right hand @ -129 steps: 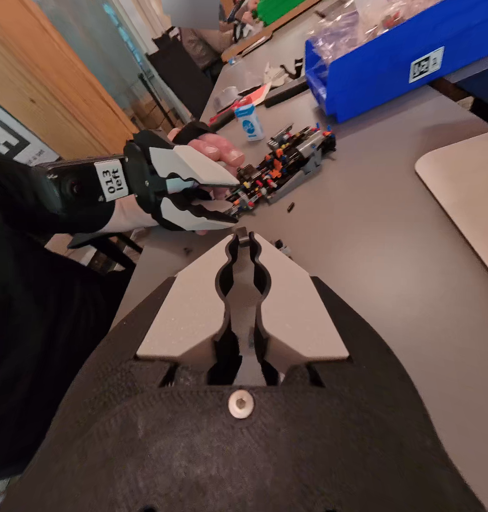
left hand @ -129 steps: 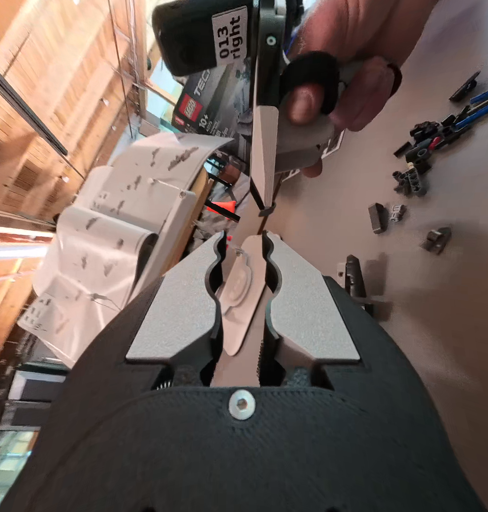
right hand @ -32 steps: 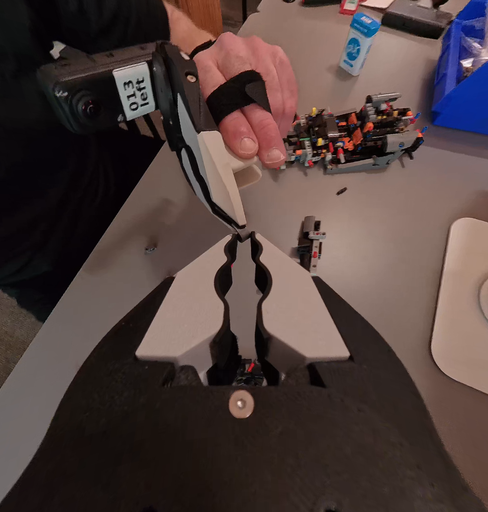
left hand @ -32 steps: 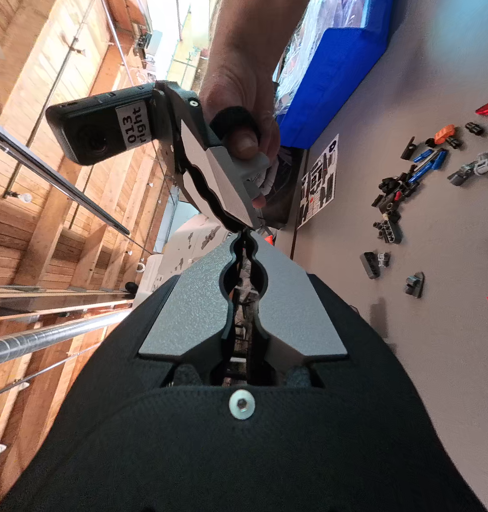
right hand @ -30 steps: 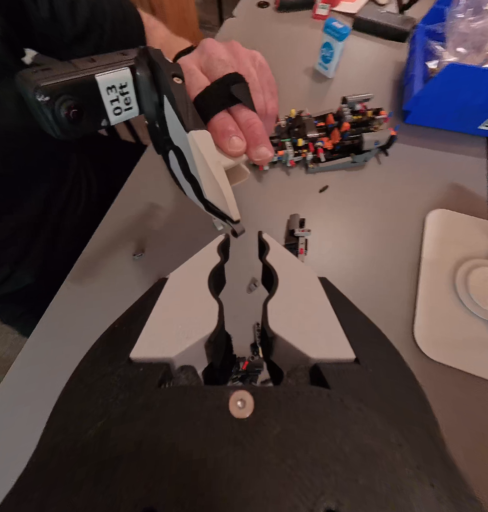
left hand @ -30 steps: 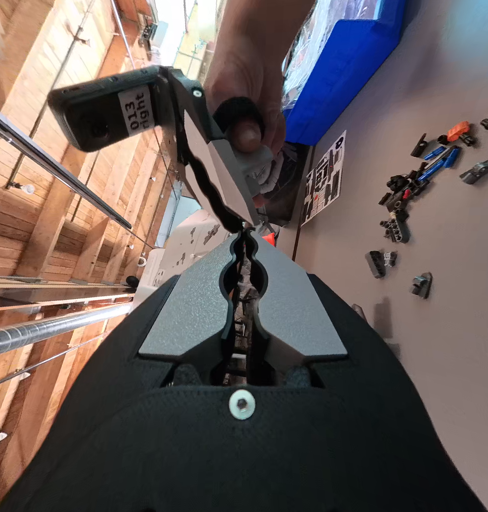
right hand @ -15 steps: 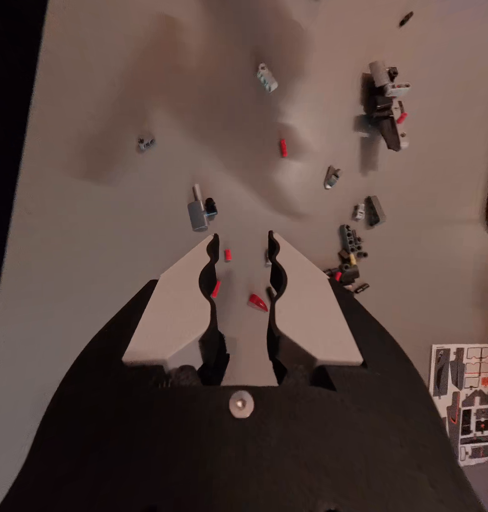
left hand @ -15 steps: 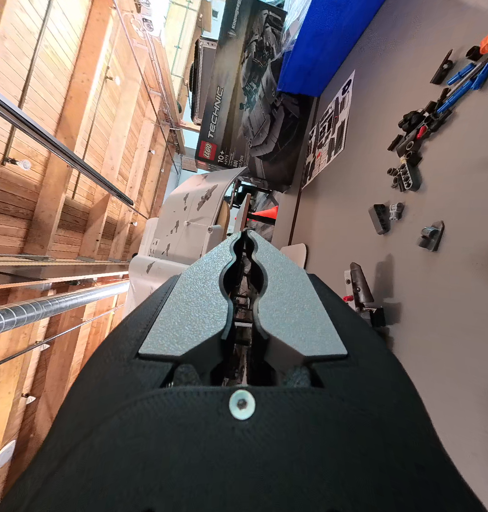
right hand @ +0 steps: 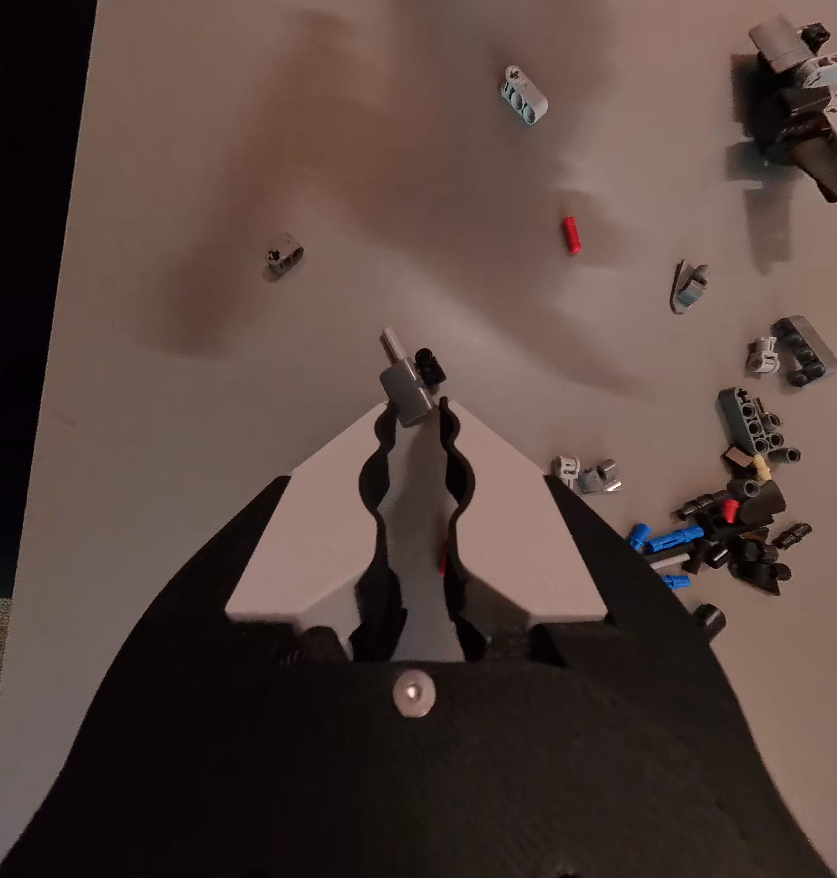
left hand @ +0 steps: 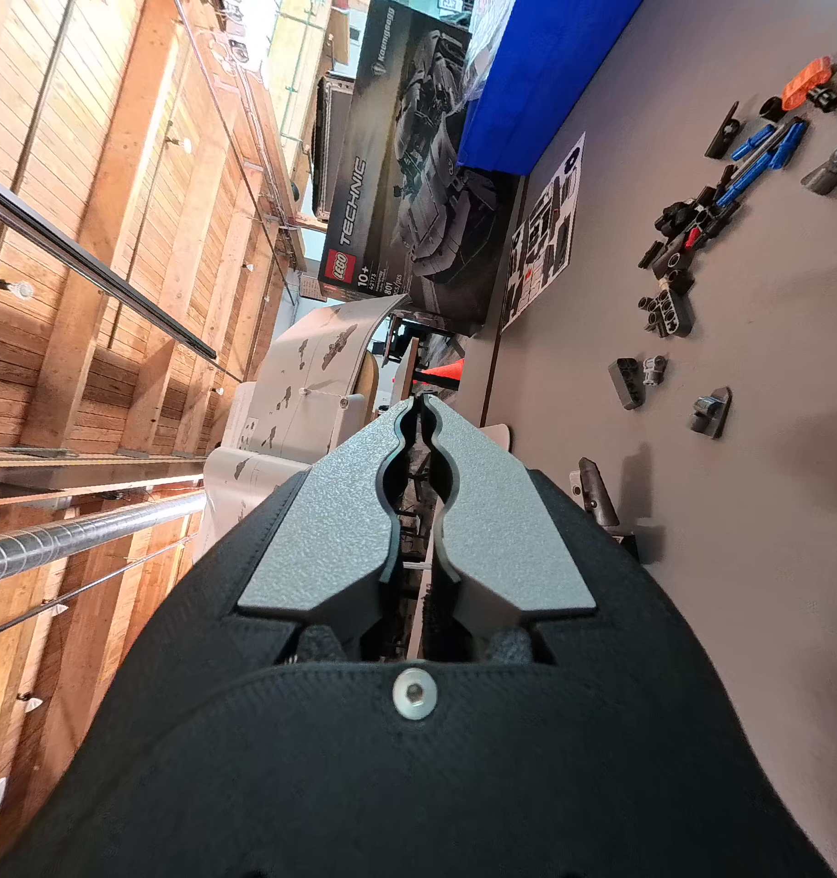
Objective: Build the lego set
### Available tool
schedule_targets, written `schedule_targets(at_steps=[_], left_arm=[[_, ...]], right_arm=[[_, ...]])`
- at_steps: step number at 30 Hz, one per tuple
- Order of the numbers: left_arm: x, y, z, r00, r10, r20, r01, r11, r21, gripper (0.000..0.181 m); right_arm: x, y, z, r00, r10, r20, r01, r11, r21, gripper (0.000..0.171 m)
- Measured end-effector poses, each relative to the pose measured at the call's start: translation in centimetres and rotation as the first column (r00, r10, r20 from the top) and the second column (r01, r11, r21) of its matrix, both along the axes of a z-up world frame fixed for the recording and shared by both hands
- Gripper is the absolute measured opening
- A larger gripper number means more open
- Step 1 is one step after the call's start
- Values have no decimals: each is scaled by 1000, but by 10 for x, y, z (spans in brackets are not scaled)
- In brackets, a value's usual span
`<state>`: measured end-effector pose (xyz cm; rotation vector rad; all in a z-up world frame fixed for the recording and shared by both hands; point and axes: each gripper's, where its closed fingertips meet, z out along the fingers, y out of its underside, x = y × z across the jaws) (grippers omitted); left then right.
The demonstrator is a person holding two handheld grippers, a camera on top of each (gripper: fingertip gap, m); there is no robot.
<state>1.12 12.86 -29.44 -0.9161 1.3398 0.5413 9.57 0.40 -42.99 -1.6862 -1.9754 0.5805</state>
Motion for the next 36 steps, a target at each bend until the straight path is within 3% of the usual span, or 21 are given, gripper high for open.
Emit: schedule_targets(at_steps=[11,15,17,27,30,36], left_arm=[[2,-2,-5,1000,-5,-13,5,1000,-12,0],[3,-2,-6,1000,-4,-17,4,1000,-18,0],[4,-1,-7,1000,-7,-19,6,1000,-22,0],[4,-2,-8,1000,-8,-21,8,1000,-21,0],[5,0,-6,1000,-4,-21,4,1000,-18,0],[7,-3,-6,1000,-5,-18,5,1000,-16,0]], right_arm=[[-3,-5,3,1000,-27,-16,26,999,-33,10],[-7,-6,8,999,-18,-37,18,1000,-8,31],[-9,-5,7,1000,-7,-22,7,1000,-8,34],[-17,-9,2,999,-8,-51,6,999,-43,19],[-17,-5,13,994,-40,-102,33,997,-70,6],[-11,8,19,994,-62,-87,59,997,-42,7]])
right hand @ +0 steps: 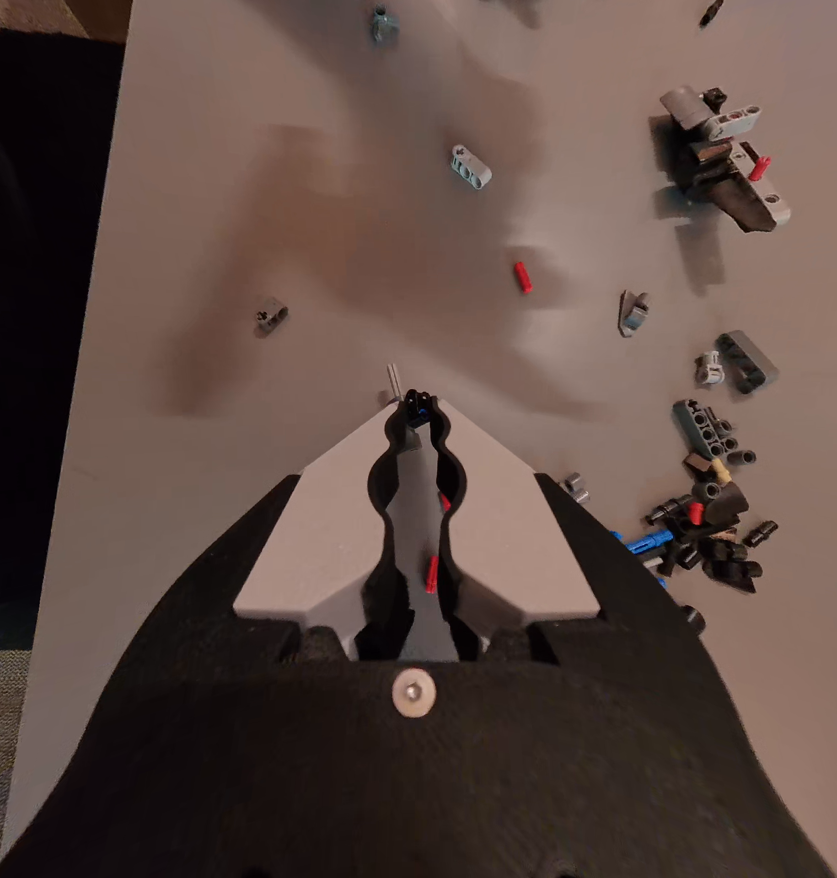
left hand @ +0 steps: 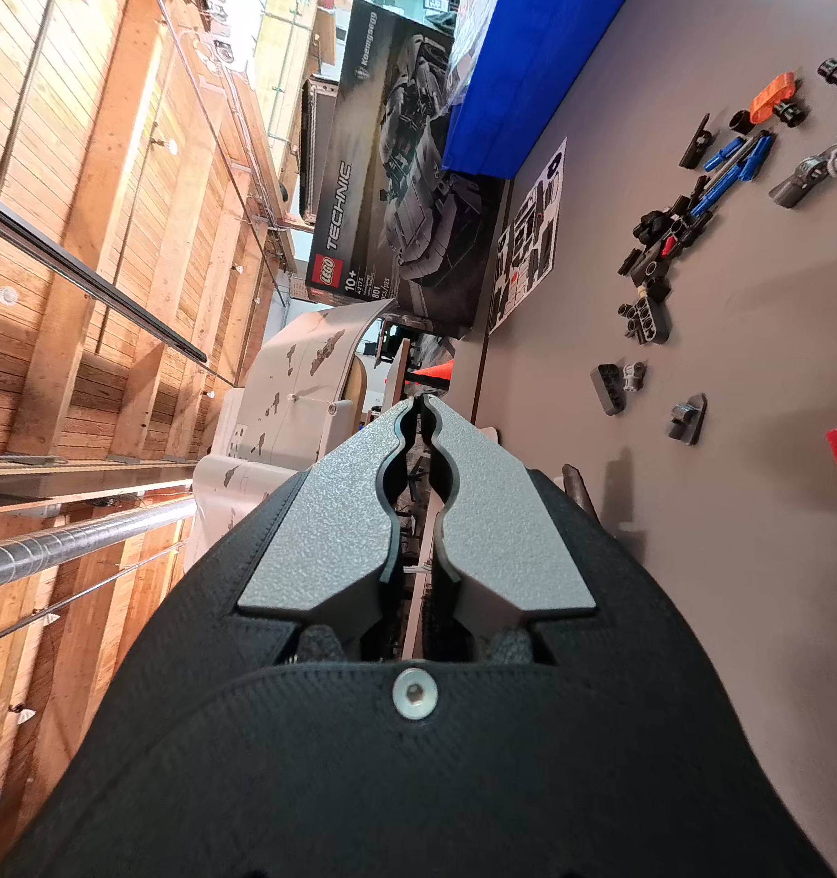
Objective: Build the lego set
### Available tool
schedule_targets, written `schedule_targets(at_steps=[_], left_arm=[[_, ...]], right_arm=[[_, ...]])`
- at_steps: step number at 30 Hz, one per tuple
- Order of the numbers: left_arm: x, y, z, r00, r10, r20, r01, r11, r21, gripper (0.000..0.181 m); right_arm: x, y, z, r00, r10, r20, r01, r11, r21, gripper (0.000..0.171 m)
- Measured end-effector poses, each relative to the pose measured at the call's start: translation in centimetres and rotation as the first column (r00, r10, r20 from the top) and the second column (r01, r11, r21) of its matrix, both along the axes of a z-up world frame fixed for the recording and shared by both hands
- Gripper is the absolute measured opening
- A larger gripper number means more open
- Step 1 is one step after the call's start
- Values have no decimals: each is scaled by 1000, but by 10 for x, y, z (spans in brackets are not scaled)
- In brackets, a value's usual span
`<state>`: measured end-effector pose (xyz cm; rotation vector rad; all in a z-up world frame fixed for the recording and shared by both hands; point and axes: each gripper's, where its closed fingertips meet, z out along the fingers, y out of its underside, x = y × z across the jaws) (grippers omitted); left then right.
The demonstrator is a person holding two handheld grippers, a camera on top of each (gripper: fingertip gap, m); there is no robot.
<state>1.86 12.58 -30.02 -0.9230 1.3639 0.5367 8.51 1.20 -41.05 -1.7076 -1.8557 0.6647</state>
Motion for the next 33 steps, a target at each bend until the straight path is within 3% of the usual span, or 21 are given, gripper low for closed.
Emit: schedule_targets(at_steps=[9,16,22,33], left_arm=[[0,1,-1,1000,0,5,-1,1000,3,0],[-2,-2,2,1000,3,8,-4,1000,20,0],[2,-6,-2,1000,-12,-3,12,1000,25,0],[14,-14,-9,998,-44,-35,46,997,64,0]], right_arm=[[5,17,5,996,-74,-56,70,996,-61,7],[2,50,48,945,-233,-231,166,947,-276,6],[-5,73,76,900,-307,-310,169,900,-402,6],[-13,104,86,854,-432,-288,213,797,-565,5]])
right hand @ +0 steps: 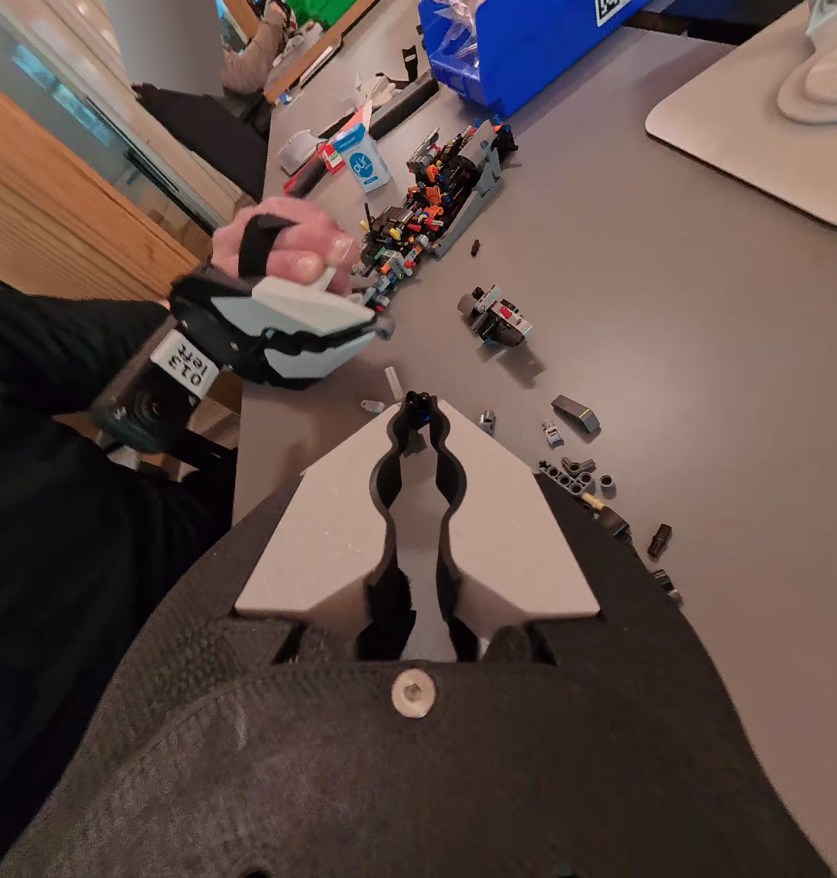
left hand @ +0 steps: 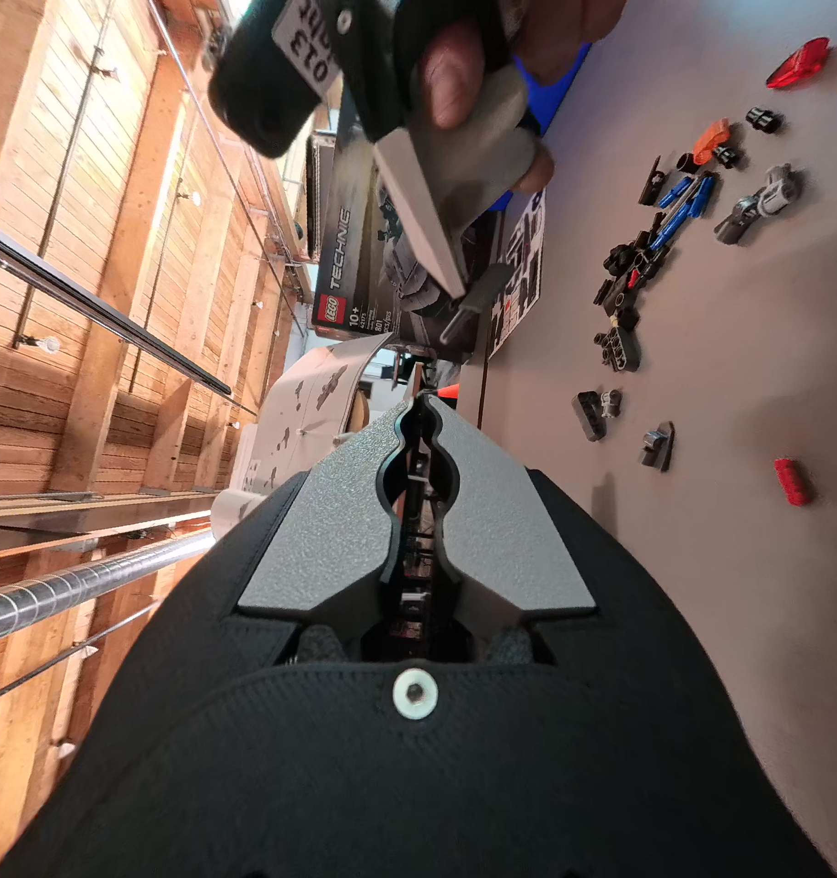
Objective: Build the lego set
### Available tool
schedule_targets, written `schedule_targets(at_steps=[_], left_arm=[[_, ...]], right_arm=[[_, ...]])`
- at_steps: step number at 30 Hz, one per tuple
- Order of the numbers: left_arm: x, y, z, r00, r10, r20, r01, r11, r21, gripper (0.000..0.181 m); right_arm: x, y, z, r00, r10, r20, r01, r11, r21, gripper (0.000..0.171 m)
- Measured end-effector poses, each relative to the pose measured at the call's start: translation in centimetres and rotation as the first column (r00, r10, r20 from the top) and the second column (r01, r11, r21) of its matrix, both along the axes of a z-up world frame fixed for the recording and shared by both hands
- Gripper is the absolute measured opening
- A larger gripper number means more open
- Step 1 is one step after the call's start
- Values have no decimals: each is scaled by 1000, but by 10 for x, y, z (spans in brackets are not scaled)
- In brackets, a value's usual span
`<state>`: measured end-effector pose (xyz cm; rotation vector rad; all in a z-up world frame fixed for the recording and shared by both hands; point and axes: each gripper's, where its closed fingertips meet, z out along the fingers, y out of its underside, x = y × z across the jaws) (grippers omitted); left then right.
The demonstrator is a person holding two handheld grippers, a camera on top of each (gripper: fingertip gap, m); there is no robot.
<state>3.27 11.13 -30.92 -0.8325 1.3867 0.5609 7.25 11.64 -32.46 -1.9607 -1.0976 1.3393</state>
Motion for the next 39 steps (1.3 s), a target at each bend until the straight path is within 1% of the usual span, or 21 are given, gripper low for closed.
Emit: schedule_targets(at_steps=[4,11,15,17,21,34,39], left_arm=[[7,-2,-7,999,2,-52,0,999,40,0],[-4,11,-23,984,46,-171,-37,998,57,0],[-10,16,-37,970,56,-237,-44,997,56,0],[-9,15,-46,963,39,-267,-25,998,57,0],[-7,12,-56,957,22,-290,-6,998,56,0],[-7,19,-62,949,42,-312,-21,997,70,0],[-5,20,-75,926,42,-374,-22,998,57,0]], right_arm=[[-4,4,-8,1000,-11,10,12,997,-82,5],[-12,7,-26,997,-6,77,18,987,-157,5],[-21,9,-40,996,3,88,15,978,-207,5],[-25,11,-45,996,2,92,18,976,-219,4],[-29,14,-50,995,4,103,20,973,-232,4],[-29,21,-58,991,-23,132,57,964,-261,4],[-27,22,-67,984,-43,172,90,957,-275,3]])
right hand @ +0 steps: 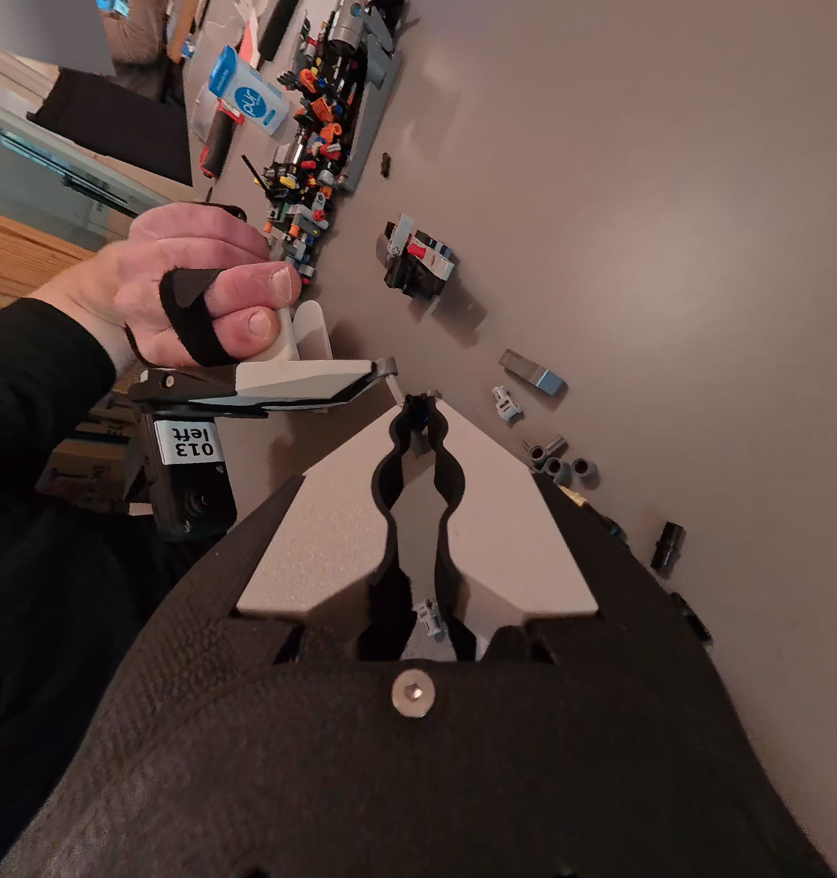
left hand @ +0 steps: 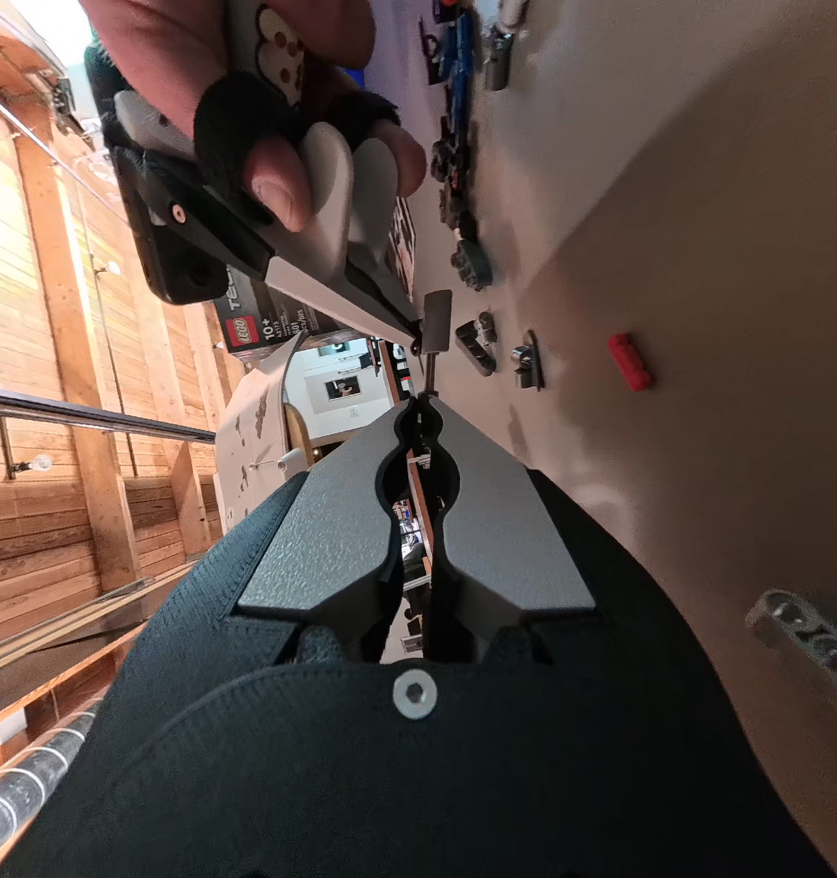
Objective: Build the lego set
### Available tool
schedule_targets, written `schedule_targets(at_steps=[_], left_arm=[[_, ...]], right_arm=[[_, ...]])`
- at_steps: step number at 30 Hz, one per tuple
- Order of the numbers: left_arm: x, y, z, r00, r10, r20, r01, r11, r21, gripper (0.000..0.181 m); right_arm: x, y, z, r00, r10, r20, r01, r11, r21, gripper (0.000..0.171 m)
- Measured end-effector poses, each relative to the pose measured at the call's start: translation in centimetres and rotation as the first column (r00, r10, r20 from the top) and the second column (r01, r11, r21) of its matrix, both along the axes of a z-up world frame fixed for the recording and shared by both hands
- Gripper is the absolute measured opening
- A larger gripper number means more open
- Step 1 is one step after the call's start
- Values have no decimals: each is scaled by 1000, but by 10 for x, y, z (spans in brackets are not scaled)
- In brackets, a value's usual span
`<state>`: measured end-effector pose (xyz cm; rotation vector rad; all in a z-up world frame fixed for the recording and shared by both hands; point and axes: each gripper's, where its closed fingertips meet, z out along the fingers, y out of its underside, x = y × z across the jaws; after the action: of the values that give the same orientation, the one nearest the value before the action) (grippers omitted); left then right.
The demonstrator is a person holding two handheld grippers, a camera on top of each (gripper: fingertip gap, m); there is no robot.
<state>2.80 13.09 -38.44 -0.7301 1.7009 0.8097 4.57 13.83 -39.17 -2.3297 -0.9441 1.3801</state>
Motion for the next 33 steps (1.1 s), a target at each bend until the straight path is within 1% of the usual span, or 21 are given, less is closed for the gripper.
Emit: schedule_targets(at_steps=[5,8,12,16,20,23,25,28,31,33], left_arm=[[-1,1,-12,999,6,-52,-7,1000,-23,0],[-2,1,-16,998,5,-67,-7,999,-32,0],[-3,1,-20,997,13,-75,-16,999,-47,0],[-5,2,-25,997,20,-71,-25,998,-66,0],[-6,4,-26,998,24,-55,-28,996,-80,0],[-5,5,-27,998,27,-49,-31,996,-88,0],[-5,6,-28,999,24,-46,-29,995,-97,0],[-4,8,-29,999,28,-44,-33,994,-101,0],[-5,7,-29,999,31,-38,-35,994,-107,0],[-5,7,-31,999,32,-40,-36,993,-111,0]], right_arm=[[-1,-2,-13,998,-14,64,13,1000,29,4],[-3,-3,-20,994,-20,103,12,997,79,4],[-2,1,-27,988,-42,151,18,987,159,5],[1,5,-29,976,-63,210,2,961,277,12],[3,1,-19,979,-23,203,-59,919,390,27],[10,-4,-24,949,17,316,-184,841,509,30],[9,-8,-30,931,32,364,-241,802,546,32],[9,-5,-37,902,1,432,-295,733,614,28],[4,-5,-37,906,3,424,-298,715,632,25],[2,-4,-37,907,1,421,-293,718,631,21]])
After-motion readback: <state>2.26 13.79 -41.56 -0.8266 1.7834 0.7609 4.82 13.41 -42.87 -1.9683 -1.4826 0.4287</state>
